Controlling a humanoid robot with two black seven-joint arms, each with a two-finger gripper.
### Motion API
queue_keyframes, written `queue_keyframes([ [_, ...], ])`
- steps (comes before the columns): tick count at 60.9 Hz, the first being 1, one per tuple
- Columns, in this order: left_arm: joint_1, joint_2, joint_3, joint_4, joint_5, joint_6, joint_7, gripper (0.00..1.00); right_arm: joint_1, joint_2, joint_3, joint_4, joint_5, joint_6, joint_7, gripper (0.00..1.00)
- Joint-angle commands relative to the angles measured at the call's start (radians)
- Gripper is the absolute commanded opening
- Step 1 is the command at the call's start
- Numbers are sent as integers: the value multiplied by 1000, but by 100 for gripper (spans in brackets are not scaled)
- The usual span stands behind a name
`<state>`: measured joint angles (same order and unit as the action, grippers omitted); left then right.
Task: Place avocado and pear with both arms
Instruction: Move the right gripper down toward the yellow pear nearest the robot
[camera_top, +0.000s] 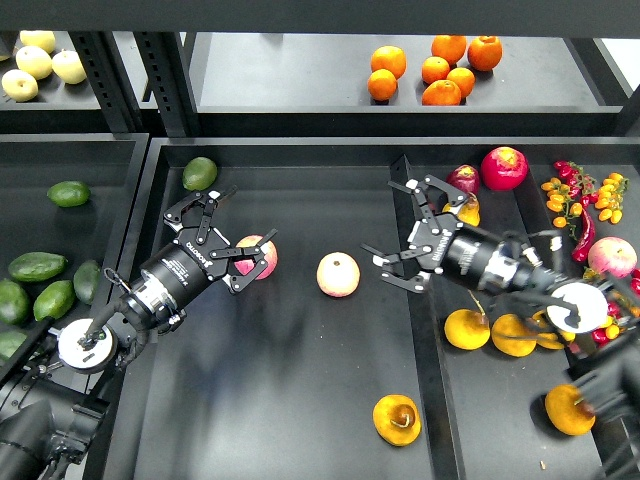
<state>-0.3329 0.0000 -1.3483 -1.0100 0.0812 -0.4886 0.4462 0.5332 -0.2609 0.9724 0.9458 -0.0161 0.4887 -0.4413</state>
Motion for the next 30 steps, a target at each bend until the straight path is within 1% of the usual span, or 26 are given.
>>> queue_keyframes([
  [1, 2, 0, 0, 1, 0, 0, -1, 86, 17, -89, -83, 44, 5, 0, -40, 99],
  [3, 2, 0, 0, 1, 0, 0, -1, 86, 22, -109, -103, 50, 5, 0, -47, 99],
  [16, 12, 0, 9, -15, 2, 0, -1, 87, 60, -248, -270, 64, 1, 0, -47, 99],
  [26, 12, 0, 12, -7, 2, 0, -1, 88, 86, -308, -365, 68, -1, 0, -47, 99],
  [30, 12, 0, 12, -1, 2, 0, -1, 88, 105, -330, -438, 70, -7, 0, -47, 99],
])
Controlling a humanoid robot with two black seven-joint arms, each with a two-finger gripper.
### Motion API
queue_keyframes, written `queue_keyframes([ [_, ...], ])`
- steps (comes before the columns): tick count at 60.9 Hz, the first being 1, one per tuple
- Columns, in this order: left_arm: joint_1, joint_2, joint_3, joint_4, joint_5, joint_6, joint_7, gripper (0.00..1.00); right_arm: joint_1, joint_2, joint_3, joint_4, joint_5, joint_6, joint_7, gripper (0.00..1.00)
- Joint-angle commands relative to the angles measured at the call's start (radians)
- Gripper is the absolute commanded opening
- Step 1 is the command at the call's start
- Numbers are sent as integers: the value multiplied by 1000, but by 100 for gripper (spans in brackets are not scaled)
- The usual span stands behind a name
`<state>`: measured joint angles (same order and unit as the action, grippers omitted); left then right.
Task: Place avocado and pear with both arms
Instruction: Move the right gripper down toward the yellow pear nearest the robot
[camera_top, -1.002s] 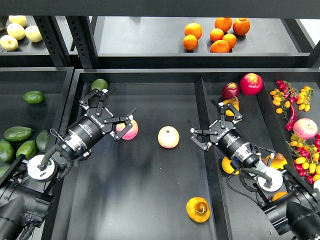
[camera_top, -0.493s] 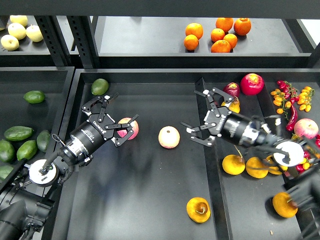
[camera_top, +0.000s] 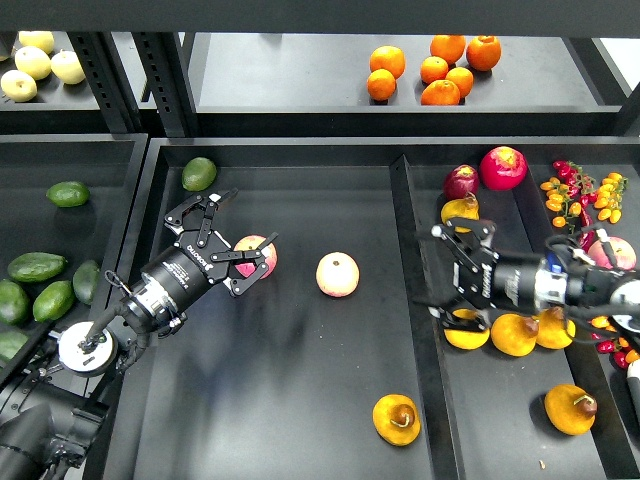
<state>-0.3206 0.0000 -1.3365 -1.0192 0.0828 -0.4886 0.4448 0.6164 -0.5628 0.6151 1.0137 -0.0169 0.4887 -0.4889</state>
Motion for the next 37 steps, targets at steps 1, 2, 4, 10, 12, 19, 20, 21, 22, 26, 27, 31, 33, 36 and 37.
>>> queue_keyframes([
  [1, 0, 0, 0, 7, 0, 0, 0, 88, 23, -28, -89, 3, -8, 0, 0, 99],
  [2, 0, 0, 0, 7, 0, 0, 0, 88, 29, -29, -109, 5, -12, 0, 0, 99],
  [4, 0, 0, 0, 5, 0, 0, 0, 88, 40, -29, -135, 5, -23, 0, 0, 99],
  [10, 0, 0, 2, -1, 0, 0, 0, 88, 63, -28, -189, 2, -63, 0, 0, 99],
  [12, 0, 0, 0, -2, 0, 0, 0, 88, 63, -28, -204, 0, -80, 0, 0, 99],
  [19, 2, 0, 0, -6, 3, 0, 0, 88, 59, -12, -218, -3, -104, 0, 0, 99],
  [20, 2, 0, 0, -7, 3, 0, 0, 88, 57, -9, -218, -3, -109, 0, 0, 99],
  [21, 2, 0, 0, -7, 5, 0, 0, 88, 55, -8, -218, -3, -112, 0, 0, 99],
  [22, 2, 0, 0, -7, 6, 0, 0, 88, 52, -5, -219, -3, -116, 0, 0, 99],
  [26, 2, 0, 0, -9, 6, 0, 0, 88, 51, 3, -232, -6, -127, 0, 0, 99],
  [27, 2, 0, 2, -9, 8, 0, 0, 88, 51, 9, -245, -7, -133, 0, 0, 99],
  [31, 2, 0, 2, -9, 8, 0, 0, 89, 51, 21, -276, -9, -143, 0, 0, 99],
  [33, 2, 0, 2, -9, 8, 0, 0, 89, 49, 27, -284, -12, -144, 0, 0, 99],
  [36, 2, 0, 3, -7, 9, 0, 0, 89, 46, 38, -291, -18, -146, 0, 0, 99],
  [37, 2, 0, 5, -7, 9, 0, 0, 89, 45, 43, -293, -24, -146, 0, 0, 99],
])
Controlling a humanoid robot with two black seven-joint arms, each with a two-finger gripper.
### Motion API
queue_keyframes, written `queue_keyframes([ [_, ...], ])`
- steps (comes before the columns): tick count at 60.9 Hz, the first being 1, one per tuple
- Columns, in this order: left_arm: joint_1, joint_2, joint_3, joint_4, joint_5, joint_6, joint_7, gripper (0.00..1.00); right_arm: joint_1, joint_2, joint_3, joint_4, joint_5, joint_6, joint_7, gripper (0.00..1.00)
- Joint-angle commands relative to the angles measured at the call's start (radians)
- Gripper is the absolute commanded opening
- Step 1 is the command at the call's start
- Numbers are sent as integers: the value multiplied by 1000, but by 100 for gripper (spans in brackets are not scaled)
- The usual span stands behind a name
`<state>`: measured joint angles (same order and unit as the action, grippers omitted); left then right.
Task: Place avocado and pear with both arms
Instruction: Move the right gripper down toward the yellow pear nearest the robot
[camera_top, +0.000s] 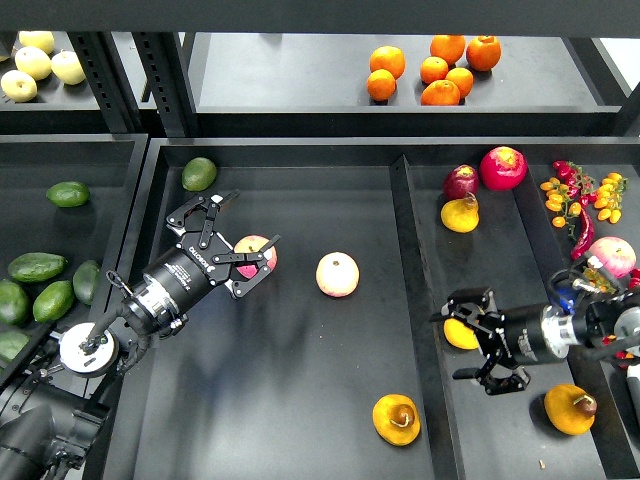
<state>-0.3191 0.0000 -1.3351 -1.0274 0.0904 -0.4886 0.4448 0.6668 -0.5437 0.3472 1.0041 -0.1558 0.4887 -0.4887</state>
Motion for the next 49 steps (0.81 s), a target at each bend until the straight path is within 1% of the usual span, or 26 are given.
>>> queue_keyframes([
  [1, 0, 0, 4, 1, 2, 0, 0, 89, -7, 27, -25, -16, -7, 0, 0, 99],
  [10, 0, 0, 8, 1, 2, 0, 0, 89, -13, 68, -27, -62, -13, 0, 0, 99],
  [18, 0, 0, 8, 3, 2, 0, 0, 89, -29, 119, -27, -114, -65, 0, 0, 99],
  [49, 2, 0, 8, 6, 2, 0, 0, 90, -84, 202, -27, -177, -88, 0, 0, 99],
])
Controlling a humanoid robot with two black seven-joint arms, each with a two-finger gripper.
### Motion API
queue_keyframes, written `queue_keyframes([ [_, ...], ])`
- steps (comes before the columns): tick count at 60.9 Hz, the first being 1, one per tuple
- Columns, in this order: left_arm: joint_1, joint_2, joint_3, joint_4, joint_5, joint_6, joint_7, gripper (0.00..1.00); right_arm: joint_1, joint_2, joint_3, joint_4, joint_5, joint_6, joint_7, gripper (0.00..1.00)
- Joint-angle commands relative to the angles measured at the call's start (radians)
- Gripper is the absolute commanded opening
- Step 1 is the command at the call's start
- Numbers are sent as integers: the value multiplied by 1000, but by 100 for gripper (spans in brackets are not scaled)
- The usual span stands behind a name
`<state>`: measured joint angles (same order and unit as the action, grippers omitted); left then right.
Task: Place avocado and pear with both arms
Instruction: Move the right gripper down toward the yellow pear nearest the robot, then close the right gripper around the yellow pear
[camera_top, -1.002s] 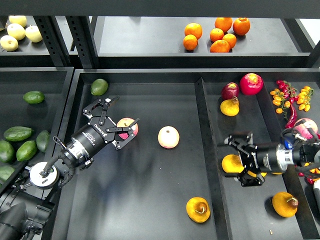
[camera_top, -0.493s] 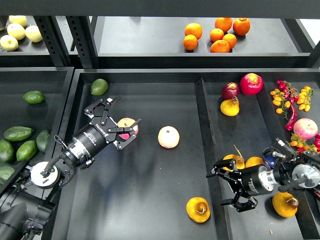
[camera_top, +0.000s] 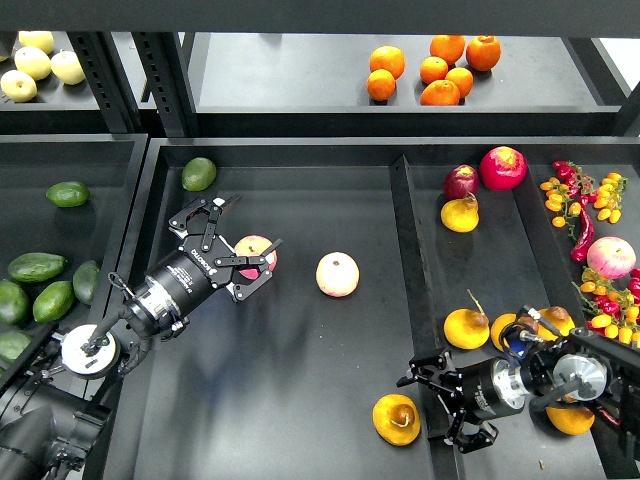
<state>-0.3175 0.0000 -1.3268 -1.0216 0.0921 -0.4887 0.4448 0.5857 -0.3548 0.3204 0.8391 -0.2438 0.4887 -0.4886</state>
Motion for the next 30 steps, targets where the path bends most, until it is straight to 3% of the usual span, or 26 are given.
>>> queue_keyframes([
  [1, 0, 0, 0, 0, 0, 0, 0, 90, -3, 14, 0, -15, 0, 0, 0, 99],
  [20, 1, 0, 8, 2, 0, 0, 0, 90, -7, 40, 5, -26, 0, 0, 0, 95],
  [30, 0, 0, 14, 2, 0, 0, 0, 90, -14, 50, 11, -28, 1, 0, 0, 85],
])
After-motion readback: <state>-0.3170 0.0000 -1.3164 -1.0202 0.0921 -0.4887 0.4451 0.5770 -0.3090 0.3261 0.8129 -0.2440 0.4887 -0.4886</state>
